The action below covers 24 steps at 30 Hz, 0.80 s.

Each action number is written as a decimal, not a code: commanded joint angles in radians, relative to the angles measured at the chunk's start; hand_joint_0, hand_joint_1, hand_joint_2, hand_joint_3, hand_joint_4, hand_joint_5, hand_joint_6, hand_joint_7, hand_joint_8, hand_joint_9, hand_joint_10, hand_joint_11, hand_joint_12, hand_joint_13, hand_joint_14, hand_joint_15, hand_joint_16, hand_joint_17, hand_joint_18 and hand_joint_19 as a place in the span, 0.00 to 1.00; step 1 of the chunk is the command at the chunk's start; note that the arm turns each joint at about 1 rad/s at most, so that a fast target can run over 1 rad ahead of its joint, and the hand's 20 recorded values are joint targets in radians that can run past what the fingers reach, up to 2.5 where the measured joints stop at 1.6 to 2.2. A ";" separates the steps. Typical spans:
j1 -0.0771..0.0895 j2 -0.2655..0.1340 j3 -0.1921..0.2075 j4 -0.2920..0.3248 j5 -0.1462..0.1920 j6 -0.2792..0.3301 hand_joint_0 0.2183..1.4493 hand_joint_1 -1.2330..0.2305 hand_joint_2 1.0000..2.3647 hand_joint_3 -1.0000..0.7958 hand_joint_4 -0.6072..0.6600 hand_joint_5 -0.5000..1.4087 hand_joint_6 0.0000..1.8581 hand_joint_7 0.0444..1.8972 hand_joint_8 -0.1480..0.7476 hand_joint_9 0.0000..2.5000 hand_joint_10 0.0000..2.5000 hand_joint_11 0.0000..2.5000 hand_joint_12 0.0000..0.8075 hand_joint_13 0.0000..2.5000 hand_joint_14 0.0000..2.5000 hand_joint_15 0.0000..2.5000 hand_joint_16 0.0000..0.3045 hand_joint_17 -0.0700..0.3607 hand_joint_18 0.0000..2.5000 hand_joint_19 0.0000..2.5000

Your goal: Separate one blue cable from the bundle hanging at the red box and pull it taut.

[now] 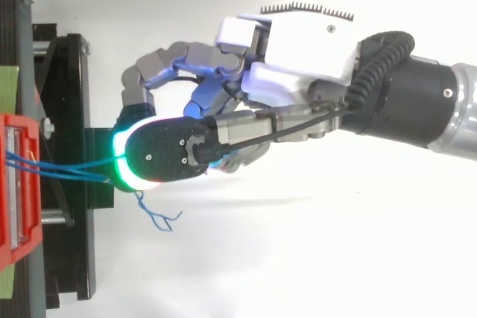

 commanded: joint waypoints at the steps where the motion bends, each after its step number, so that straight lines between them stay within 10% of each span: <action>1: -0.007 0.000 -0.001 -0.009 -0.006 0.000 0.33 0.36 0.01 0.43 0.53 0.16 0.45 0.63 0.45 0.40 0.54 0.65 0.35 0.40 0.56 0.72 0.10 0.32 0.43 0.45; 9: -0.007 0.000 -0.001 -0.024 -0.008 -0.006 0.34 0.36 0.02 0.44 0.54 0.16 0.45 0.61 0.47 0.39 0.69 0.64 0.41 0.31 1.00 0.68 0.09 0.30 0.55 0.72; 17: -0.004 0.000 -0.001 -0.032 -0.011 -0.012 0.34 0.36 0.02 0.44 0.55 0.16 0.45 0.62 0.48 0.39 0.71 0.62 0.45 0.33 1.00 0.70 0.10 0.32 0.65 0.99; 24: -0.004 0.000 -0.001 -0.032 -0.006 -0.013 0.34 0.36 0.02 0.44 0.55 0.16 0.45 0.62 0.48 0.40 0.69 0.65 0.48 0.39 1.00 0.76 0.12 0.35 0.62 0.88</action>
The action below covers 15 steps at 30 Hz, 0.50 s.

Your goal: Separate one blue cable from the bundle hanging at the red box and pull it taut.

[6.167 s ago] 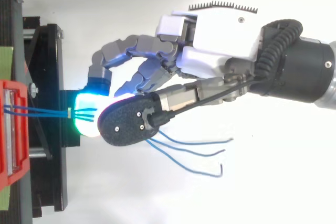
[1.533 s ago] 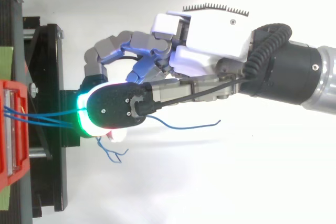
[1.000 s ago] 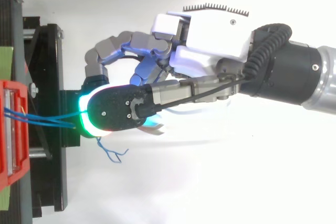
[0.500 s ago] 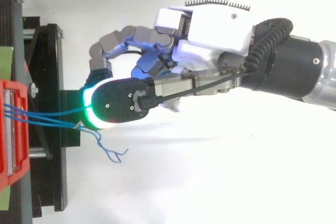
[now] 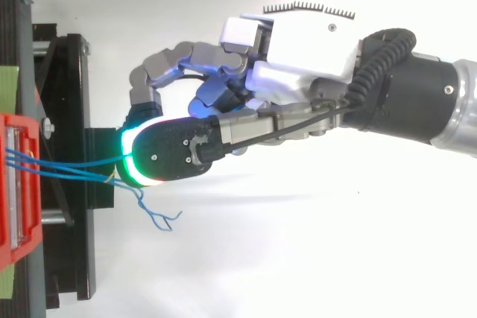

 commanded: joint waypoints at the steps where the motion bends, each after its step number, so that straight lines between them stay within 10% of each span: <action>1: 0.000 0.000 0.002 0.000 0.001 0.000 0.34 0.36 0.02 0.44 0.55 0.16 0.45 0.62 0.48 0.41 0.69 0.66 0.48 0.39 1.00 0.77 0.12 0.35 0.62 0.89; 15: 0.000 0.000 0.000 0.000 0.001 0.000 0.33 0.37 0.02 0.48 0.55 0.16 0.45 0.65 0.49 0.39 0.84 0.69 0.47 0.39 1.00 0.82 0.12 0.35 0.65 0.97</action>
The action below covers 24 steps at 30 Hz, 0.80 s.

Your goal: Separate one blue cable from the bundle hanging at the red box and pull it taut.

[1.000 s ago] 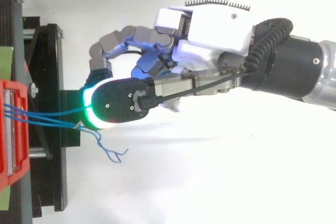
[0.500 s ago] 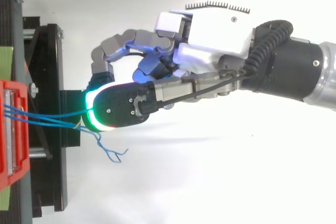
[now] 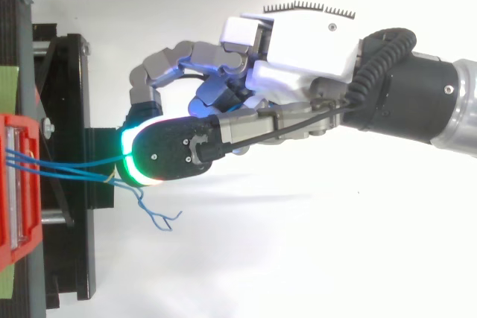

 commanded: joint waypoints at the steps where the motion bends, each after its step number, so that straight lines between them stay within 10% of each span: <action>1: 0.000 0.000 0.000 0.000 0.000 0.000 0.34 0.37 0.02 0.48 0.55 0.16 0.45 0.65 0.49 0.39 0.84 0.69 0.48 0.39 1.00 0.82 0.12 0.35 0.66 0.98; 24: 0.000 0.000 0.000 0.000 0.002 0.000 0.35 0.36 0.02 0.51 0.51 0.16 0.46 0.64 0.48 0.39 0.86 0.69 0.46 0.38 1.00 0.83 0.11 0.34 0.65 1.00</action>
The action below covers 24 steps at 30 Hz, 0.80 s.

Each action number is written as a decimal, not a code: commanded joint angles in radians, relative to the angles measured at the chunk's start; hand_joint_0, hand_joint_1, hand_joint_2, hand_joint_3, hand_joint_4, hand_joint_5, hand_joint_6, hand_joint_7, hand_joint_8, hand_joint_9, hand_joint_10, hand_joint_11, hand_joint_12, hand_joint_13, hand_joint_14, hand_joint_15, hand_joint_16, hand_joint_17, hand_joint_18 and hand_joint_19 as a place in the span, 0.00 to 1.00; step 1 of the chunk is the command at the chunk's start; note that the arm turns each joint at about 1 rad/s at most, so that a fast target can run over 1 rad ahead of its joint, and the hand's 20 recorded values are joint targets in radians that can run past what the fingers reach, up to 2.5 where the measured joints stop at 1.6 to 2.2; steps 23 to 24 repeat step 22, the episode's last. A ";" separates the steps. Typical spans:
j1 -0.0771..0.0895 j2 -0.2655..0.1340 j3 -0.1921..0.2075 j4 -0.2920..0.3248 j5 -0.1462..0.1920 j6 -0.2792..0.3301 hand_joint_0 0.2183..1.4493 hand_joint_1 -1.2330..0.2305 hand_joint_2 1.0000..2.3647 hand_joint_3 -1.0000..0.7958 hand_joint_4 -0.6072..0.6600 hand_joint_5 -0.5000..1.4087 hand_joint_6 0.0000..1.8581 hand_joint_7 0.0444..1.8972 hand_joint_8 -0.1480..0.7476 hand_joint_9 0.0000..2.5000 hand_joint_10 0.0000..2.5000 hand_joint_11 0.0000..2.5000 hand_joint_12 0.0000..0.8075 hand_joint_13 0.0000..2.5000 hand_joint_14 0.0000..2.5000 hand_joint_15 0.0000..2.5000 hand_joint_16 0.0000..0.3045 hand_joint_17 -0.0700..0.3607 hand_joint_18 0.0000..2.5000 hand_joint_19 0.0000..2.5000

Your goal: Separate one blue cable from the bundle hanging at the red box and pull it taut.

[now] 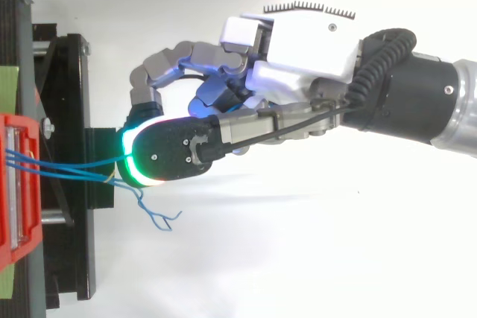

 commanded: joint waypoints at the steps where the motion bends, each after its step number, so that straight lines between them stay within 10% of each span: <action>1: 0.001 0.000 0.000 0.000 0.000 0.000 0.35 0.36 0.02 0.51 0.51 0.16 0.46 0.64 0.48 0.39 0.86 0.70 0.46 0.38 1.00 0.82 0.11 0.34 0.65 1.00; 24: 0.001 0.000 0.000 0.000 0.000 0.000 0.35 0.36 0.02 0.51 0.52 0.16 0.46 0.65 0.48 0.39 0.84 0.71 0.46 0.38 1.00 0.81 0.11 0.35 0.66 1.00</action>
